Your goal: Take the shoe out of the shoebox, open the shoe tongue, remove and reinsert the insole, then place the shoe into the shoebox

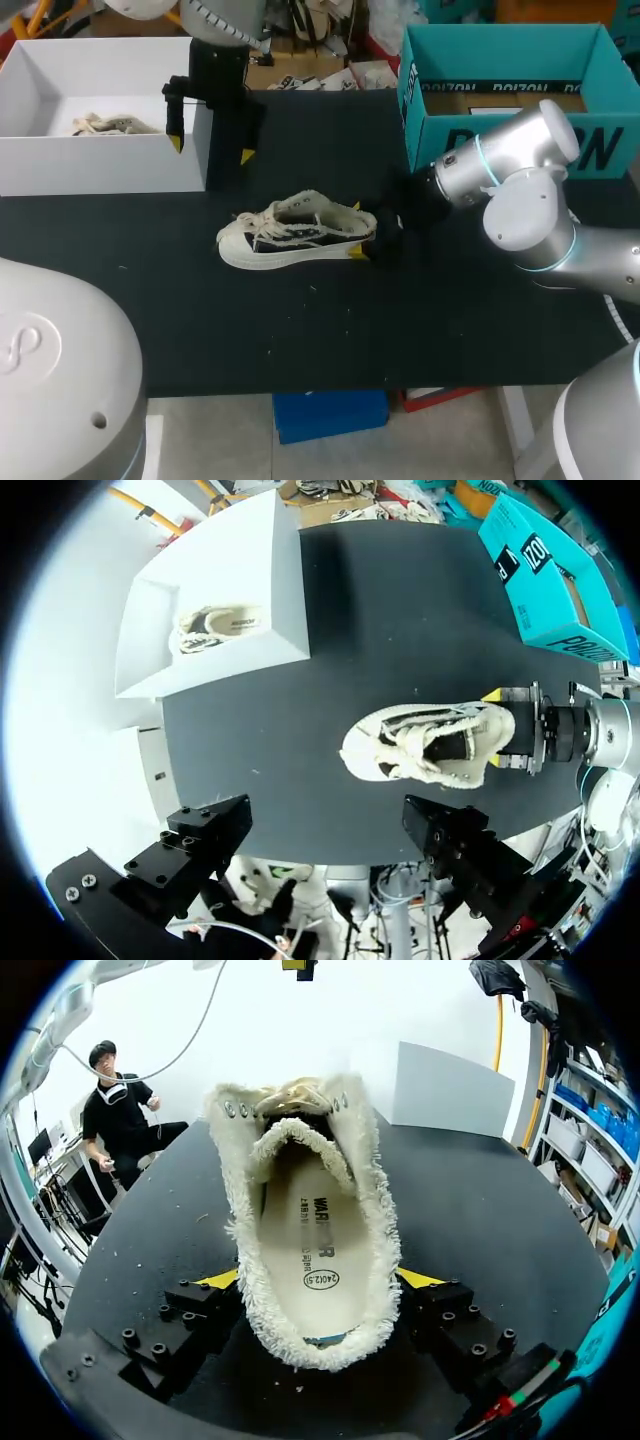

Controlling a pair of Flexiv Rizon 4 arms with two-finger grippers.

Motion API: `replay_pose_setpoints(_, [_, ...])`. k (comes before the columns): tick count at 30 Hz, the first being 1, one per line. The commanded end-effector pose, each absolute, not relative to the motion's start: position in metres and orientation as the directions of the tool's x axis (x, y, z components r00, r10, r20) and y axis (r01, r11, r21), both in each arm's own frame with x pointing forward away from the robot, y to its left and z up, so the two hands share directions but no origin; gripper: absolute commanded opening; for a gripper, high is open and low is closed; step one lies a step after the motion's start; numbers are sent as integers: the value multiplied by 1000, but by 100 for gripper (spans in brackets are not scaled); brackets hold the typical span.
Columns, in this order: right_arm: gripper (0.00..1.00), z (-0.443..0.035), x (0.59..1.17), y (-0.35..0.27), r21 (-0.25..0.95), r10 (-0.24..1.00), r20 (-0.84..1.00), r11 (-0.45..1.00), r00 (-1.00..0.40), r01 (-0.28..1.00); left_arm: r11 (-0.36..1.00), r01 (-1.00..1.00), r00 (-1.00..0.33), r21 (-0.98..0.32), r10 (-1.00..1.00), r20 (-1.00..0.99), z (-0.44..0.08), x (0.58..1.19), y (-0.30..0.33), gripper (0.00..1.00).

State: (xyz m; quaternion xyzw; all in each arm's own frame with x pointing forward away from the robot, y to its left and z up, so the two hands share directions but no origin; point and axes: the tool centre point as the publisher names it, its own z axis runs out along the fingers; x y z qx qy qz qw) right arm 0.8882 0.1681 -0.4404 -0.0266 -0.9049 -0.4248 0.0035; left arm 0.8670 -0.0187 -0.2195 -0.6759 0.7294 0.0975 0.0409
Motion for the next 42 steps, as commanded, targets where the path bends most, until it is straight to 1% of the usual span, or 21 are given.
replay_pose_setpoints(1, [0, -442, 890, 170, 768, 45, 31, 638, -999, 52, 72, -993, -84, 98, -989, -121, -228, 878, -24, 100])
replay_pose_setpoints(4, [0, -442, 890, 170, 768, 45, 31, 638, -999, 52, 82, -987, -90, 141, -995, -50, -239, 885, -35, 100])
replay_pose_setpoints(10, [0, -442, 890, 170, 768, 45, 31, 638, -999, 52, 119, -981, -127, 150, -991, -42, -249, 885, -62, 100])
replay_pose_setpoints(17, [0, -442, 890, 170, 768, 45, 31, 638, -999, 52, 141, -976, -161, 164, -980, -118, -262, 878, -92, 100])
replay_pose_setpoints(23, [0, -442, 890, 170, 768, 45, 31, 638, -999, 52, 129, -974, -161, 186, -972, -171, -279, 870, -112, 100])
replay_pose_setpoints(34, [0, -442, 890, 170, 768, 45, 31, 638, -999, 52, 128, -968, -183, 215, -948, -260, -318, 860, -135, 100])
replay_pose_setpoints(42, [0, -442, 890, 170, 768, 45, 31, 638, -999, 52, 120, -968, -188, 219, -928, -323, -333, 864, -145, 100])
